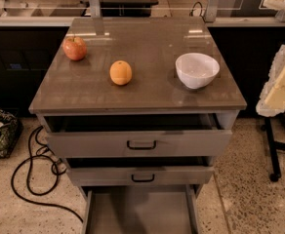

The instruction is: Close bottom drawer

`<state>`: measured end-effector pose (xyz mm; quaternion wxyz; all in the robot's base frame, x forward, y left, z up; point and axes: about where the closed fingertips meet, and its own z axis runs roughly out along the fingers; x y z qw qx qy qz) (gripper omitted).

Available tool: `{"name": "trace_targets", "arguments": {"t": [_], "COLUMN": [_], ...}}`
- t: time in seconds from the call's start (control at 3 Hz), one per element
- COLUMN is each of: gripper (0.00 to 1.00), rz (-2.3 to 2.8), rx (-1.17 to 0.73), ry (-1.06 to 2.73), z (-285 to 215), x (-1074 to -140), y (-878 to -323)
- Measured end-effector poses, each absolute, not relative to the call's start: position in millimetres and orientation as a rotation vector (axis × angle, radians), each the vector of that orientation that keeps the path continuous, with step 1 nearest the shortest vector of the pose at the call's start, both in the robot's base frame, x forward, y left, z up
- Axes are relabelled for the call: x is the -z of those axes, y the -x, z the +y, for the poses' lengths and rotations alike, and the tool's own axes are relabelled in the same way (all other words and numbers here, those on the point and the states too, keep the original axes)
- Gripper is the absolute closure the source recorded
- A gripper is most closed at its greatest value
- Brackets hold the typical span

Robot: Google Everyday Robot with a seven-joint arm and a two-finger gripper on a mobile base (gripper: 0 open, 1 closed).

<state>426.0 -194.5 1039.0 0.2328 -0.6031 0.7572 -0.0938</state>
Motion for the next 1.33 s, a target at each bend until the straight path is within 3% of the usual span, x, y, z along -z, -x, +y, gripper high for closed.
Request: {"name": "trace_targets", "arguments": {"t": [0.67,1.33], "gripper": [0.00,0.00], "rz": [2.042,1.957], "rx": [0.279,0.293], "ry": [1.694,1.868], "z": [-199.6,-226.6], "x": [-1021.1,-943.3], "y": [-424.4,-392.3]}}
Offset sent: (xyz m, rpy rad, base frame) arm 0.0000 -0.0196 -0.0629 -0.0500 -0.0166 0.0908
